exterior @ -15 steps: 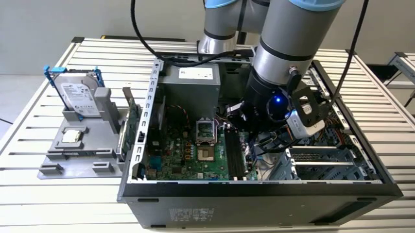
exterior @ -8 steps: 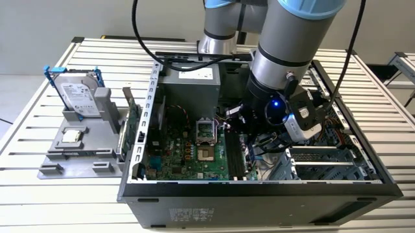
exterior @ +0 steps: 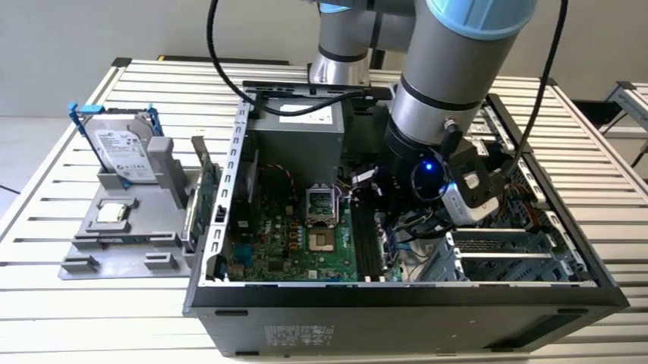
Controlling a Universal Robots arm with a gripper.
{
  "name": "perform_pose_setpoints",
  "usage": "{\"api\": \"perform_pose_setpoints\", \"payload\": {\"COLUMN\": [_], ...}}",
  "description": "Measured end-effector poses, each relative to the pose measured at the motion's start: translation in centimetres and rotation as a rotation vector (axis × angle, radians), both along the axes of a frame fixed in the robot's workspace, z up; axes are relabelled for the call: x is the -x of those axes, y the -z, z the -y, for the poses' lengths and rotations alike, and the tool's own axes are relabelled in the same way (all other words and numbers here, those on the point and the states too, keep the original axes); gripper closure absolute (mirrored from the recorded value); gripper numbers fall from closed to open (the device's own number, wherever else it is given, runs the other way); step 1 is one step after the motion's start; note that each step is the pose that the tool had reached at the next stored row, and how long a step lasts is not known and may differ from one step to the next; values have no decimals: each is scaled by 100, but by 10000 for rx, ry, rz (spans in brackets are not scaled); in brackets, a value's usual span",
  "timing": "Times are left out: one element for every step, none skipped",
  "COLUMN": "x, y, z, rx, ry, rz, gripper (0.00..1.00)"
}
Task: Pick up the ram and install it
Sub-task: 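Insert the ram into the slot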
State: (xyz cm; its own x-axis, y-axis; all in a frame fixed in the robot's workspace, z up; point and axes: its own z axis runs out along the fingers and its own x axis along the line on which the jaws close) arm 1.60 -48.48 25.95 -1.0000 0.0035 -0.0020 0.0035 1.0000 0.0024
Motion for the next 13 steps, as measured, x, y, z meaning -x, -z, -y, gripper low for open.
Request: {"api": "perform_pose_setpoints", "payload": {"x": [0, 0, 0, 1, 3, 5, 5, 6, 6, 6, 7, 7, 8], "y": [15, 29, 41, 49, 54, 61, 68, 80, 97, 115, 133, 149, 163], "z": [0, 0, 0, 0, 0, 0, 0, 0, 0, 0, 0, 0, 0], "rx": [-1, -2, -3, -3, -2, -2, -2, -1, -2, -2, -5, -9, -10], "ry": [4, 10, 18, 26, 33, 41, 46, 56, 67, 77, 88, 100, 110], "rz": [0, 0, 0, 0, -1, 0, 0, 0, 0, 0, 0, 0, 0], "gripper": [100, 100, 100, 100, 100, 100, 100, 100, 100, 100, 100, 100, 100]}}
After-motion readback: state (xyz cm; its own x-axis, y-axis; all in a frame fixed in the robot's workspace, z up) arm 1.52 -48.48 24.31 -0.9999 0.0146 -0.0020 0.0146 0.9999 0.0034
